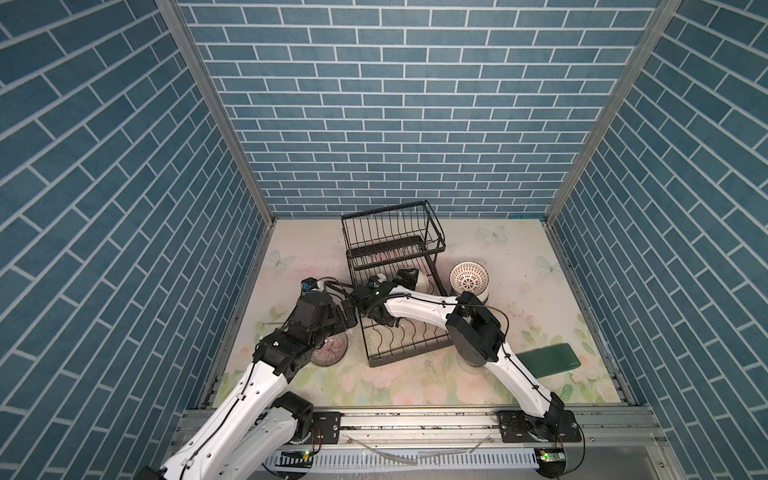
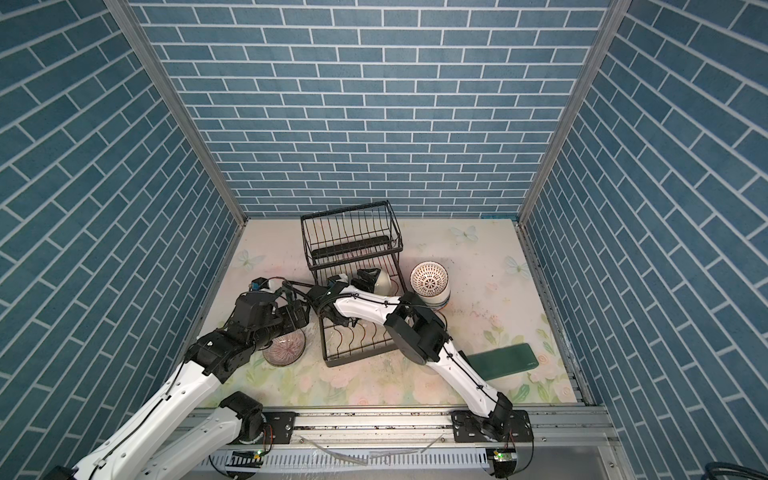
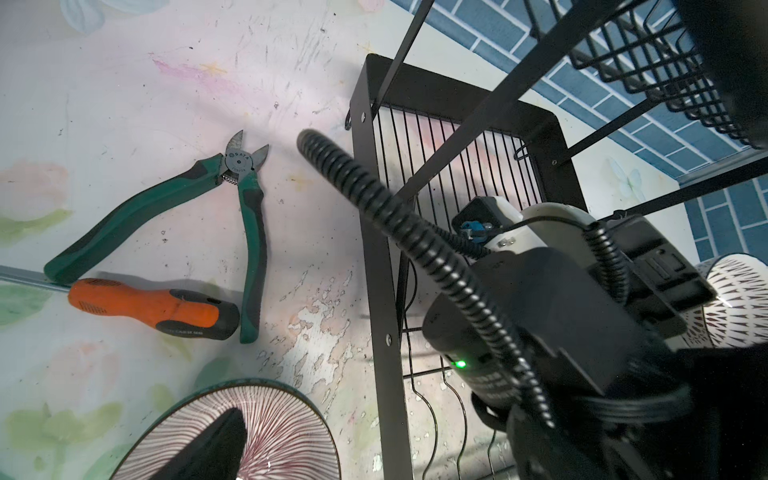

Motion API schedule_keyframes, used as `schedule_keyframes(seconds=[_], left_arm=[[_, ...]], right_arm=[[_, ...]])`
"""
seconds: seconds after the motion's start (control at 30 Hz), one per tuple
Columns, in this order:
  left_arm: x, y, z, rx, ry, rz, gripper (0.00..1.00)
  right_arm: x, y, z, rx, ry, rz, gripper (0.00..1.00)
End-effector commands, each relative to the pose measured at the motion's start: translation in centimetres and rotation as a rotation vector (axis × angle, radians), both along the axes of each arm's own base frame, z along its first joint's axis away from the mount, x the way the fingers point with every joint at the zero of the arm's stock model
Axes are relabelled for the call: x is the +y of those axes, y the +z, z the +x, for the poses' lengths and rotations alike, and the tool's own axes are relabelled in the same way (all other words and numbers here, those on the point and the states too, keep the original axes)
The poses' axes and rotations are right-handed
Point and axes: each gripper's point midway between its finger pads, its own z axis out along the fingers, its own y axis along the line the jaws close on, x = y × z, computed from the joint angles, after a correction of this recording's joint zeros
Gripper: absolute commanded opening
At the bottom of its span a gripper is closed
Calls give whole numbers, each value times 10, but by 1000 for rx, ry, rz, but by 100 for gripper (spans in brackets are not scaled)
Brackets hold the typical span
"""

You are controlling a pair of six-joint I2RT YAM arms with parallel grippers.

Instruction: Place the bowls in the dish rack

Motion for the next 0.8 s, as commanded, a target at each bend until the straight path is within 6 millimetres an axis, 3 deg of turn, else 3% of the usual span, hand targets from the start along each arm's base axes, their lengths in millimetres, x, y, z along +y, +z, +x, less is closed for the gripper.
schedule_keyframes(seconds=[0.0, 0.33, 0.37, 0.77], left_arm=[[3, 9, 2, -18, 5, 9, 100], [4, 7, 1, -12, 11, 2, 100], [3, 7, 0, -13, 8, -7, 100], [17, 0, -7, 53, 57, -28, 100]], right_arm=[[1, 23, -7, -12, -8, 137, 99], [10, 28, -25, 64, 27, 292, 99], [11, 38, -28, 66, 33, 333, 99], [32, 48, -68, 219, 112, 613, 99]])
